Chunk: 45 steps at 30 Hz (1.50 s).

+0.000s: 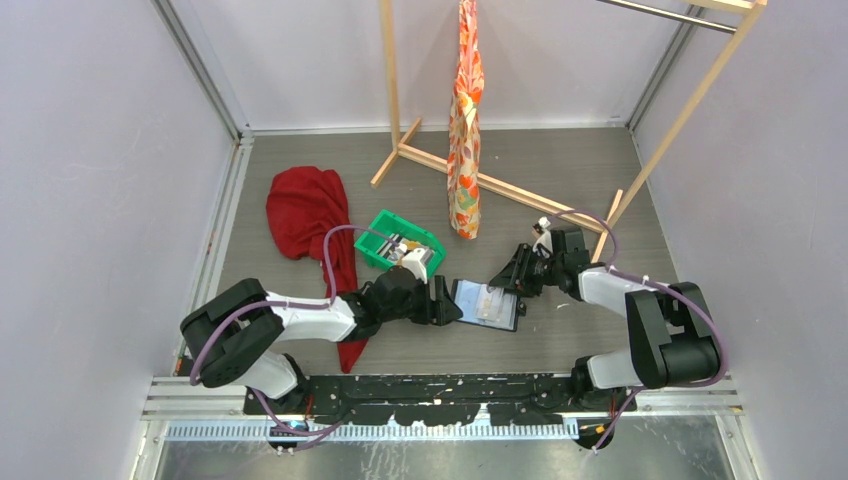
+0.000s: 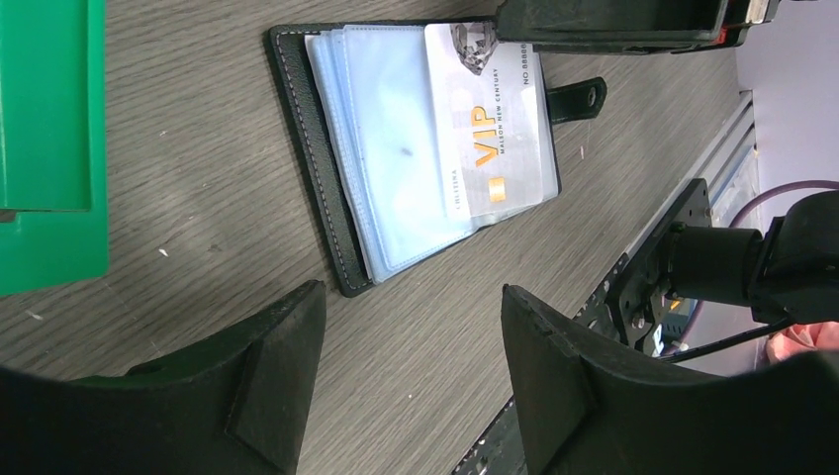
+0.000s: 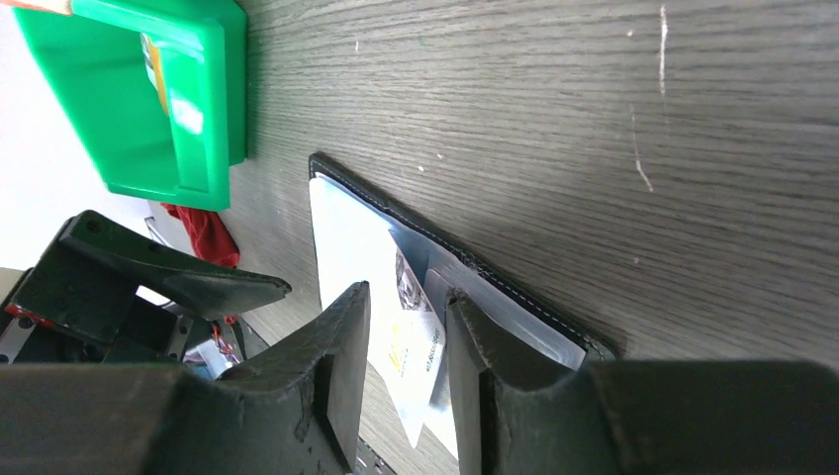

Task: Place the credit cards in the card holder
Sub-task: Insert the credit card into the card holder.

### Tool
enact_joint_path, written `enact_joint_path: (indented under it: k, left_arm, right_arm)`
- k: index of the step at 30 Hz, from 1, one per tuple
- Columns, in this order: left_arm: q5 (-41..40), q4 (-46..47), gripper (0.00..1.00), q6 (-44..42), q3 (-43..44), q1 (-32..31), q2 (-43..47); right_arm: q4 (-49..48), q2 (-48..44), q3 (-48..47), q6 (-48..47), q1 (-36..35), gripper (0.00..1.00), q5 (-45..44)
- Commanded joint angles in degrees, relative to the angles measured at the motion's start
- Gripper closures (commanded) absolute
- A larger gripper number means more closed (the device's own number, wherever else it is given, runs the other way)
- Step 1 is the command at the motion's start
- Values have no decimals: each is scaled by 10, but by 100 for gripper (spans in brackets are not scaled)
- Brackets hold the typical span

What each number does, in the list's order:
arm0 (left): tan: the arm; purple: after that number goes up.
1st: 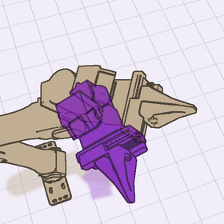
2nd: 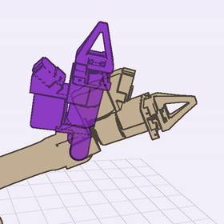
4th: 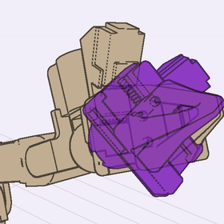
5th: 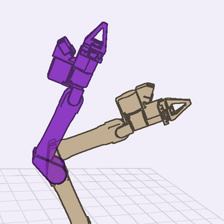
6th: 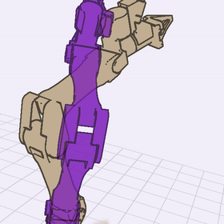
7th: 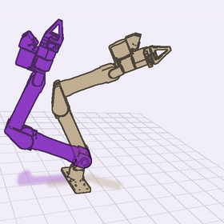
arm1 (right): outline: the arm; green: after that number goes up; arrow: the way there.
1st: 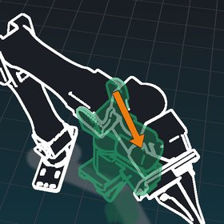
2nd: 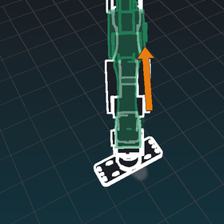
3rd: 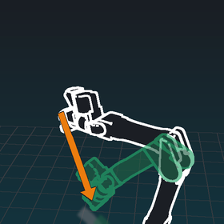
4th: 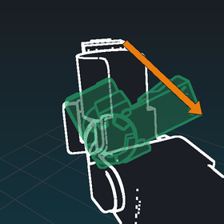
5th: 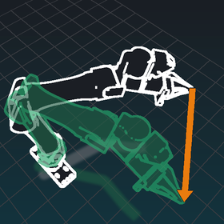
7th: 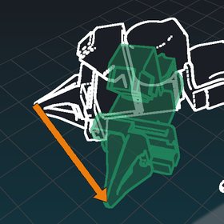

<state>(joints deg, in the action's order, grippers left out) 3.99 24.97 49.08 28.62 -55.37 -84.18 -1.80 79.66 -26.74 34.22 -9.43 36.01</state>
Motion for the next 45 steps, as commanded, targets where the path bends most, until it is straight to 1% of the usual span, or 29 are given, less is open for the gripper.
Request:
enact_joint_path:
  k: [1,7,15,21,31,40,43,45]
  left_arm:
    - [7,3,34,-4,21,4,-4]
    - [8,-1,34,-4,22,4,-2]
    - [10,-4,34,-3,23,4,-4]
    - [11,-4,34,-3,24,5,-7]
    - [12,-3,34,-1,24,7,-6]
    - [18,-4,34,4,33,7,-6]
    - [14,-29,33,17,52,7,-4]
    - [0,-66,32,31,71,5,-5]
  right_arm:
    - [39,2,-23,-20,-6,62,-14]
    - [70,4,-29,-25,-11,67,-29]
    - [75,24,-38,-41,-16,73,-35]
    - [77,37,-44,-47,-28,76,-31]
    - [65,62,-57,-47,-44,76,-26]
    - [79,56,-68,-57,-48,69,-18]
    - [91,48,-75,-63,-48,66,-20]
    - [101,41,-77,-68,-49,65,-22]
